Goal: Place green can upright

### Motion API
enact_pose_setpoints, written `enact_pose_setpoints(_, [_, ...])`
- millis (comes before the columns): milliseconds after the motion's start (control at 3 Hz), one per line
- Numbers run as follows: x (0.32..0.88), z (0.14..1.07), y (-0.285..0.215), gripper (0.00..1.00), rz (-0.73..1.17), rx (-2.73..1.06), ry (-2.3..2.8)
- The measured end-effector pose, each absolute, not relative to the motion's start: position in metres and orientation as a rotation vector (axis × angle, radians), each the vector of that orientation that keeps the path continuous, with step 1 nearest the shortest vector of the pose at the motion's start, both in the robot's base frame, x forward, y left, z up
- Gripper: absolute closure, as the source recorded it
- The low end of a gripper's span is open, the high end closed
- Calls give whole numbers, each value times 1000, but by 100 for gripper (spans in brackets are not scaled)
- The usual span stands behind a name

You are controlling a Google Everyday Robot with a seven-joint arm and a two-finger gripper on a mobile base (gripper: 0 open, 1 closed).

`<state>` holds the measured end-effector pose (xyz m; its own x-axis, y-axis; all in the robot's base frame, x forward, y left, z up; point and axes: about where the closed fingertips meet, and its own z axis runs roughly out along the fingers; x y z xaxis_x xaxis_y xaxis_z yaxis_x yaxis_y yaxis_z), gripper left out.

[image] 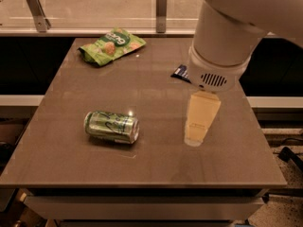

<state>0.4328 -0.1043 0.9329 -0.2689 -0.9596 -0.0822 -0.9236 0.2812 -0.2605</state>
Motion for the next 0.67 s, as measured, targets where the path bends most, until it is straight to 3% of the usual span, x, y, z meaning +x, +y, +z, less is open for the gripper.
enact_pose_setpoints(667, [441,905,-72,0,-150,-1750,2370])
